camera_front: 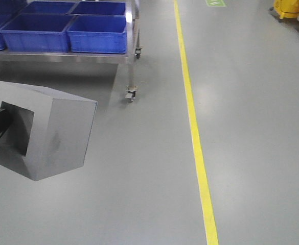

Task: Sort gray base to blue bin
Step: 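Drive the base away from the table carrying the block in the left gripper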

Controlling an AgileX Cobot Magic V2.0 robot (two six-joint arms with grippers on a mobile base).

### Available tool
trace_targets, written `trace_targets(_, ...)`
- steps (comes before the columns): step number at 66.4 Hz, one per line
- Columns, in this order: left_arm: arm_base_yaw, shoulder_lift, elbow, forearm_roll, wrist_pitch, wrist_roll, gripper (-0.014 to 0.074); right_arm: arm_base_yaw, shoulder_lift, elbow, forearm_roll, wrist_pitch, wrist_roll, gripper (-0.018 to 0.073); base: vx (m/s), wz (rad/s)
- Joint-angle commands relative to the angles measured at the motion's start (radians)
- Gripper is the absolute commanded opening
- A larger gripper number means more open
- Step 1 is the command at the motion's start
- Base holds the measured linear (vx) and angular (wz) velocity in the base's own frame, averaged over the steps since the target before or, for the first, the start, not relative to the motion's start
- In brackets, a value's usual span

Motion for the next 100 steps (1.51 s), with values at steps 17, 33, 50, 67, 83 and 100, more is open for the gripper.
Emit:
trace_targets(17,-0.005,-0.001,-0.029,-0.007,-0.108,-0.009,-0.0006,0.001,0.018,0.002,-0.005,-0.072,-0.012,-0.0005,0.3,-0.17)
trace_targets(33,-0.005,-0.001,-0.029,-0.007,-0.108,-0.009,-0.0006,0.001,0.018,0.002,-0.005,-0.072,-0.012,-0.0005,0.33,-0.09)
trace_targets(50,-0.005,-0.001,-0.029,-0.007,-0.108,-0.009,-0.0006,0.001,0.018,0.002,-0.005,-0.072,-0.012,-0.0005,0.33,-0.12)
trace_targets(67,-0.005,-0.001,-0.029,-0.007,-0.108,-0.009,-0.0006,0.001,0.018,0.002,-0.005,-0.072,-0.012,-0.0005,0.31,-0.11)
trace_targets(83,-0.005,-0.001,-0.029,-0.007,-0.108,-0.009,-0.0006,0.001,0.018,0.002,-0.005,-0.072,-0.012,-0.0005,0.28,0.06)
trace_targets(100,-0.005,-0.001,-0.029,-0.007,-0.108,-0.009,-0.0006,0.001,0.018,0.002,-0.005,-0.072,-0.012,-0.0005,0.25,0.48)
